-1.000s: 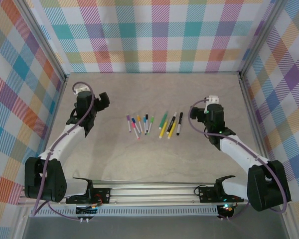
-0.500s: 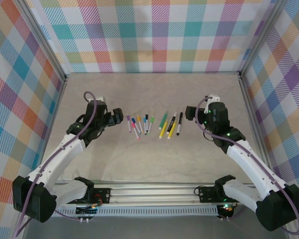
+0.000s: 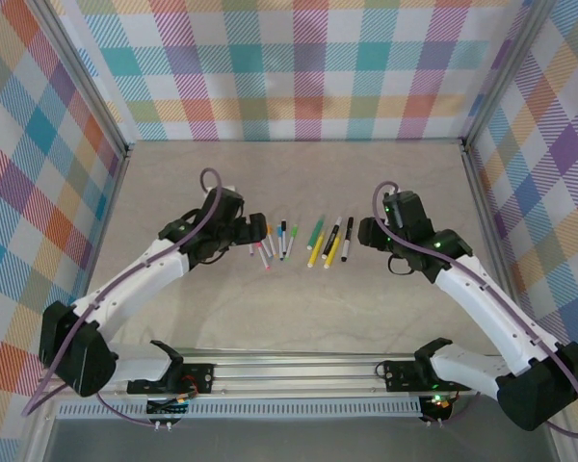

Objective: Open the pen caps

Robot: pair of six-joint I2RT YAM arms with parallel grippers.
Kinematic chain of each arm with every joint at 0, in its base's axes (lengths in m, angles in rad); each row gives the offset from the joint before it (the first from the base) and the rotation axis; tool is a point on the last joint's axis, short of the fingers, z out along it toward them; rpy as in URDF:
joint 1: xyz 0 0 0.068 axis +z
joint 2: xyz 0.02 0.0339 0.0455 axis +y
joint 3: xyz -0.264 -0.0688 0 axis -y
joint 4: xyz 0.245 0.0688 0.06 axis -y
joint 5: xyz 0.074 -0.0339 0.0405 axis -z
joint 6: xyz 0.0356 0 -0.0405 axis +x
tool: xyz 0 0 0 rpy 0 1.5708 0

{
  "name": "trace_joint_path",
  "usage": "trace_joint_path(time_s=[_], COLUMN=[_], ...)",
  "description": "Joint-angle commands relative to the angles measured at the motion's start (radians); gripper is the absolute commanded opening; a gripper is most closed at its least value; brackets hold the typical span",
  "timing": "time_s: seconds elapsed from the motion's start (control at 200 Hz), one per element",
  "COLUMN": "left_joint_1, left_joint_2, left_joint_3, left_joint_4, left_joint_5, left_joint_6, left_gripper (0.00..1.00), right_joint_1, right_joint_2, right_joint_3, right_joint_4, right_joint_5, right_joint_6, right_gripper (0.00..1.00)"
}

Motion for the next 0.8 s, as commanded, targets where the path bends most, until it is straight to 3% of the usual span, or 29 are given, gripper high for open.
trace_joint_path(time_s=[0.0,0.41,0.795], left_joint_1=[-0.016,-0.016,0.006], left_joint_2=[0.036,0.178,0.206], left_joint_3=[0.049,0.118,0.153], left_joint_4=[-0.040,0.039,0.028], left_joint_5=[-0.006,0.141,0.180], left_joint_6=[0.012,-0.008,-0.005], left_gripper=[0.94,0.91,0.90], right_joint_1=[0.009,0.014,0.012], right_joint_2=[0.039,0.421,0.587], right_joint_3=[-0.035,0.064,0.161], right_joint_4=[-0.040,0.084,0.108], right_joint_5=[-0.023,-0.060,-0.080], right_joint_6=[0.067,0.080,0.099], right_gripper=[0.50,0.48,0.43])
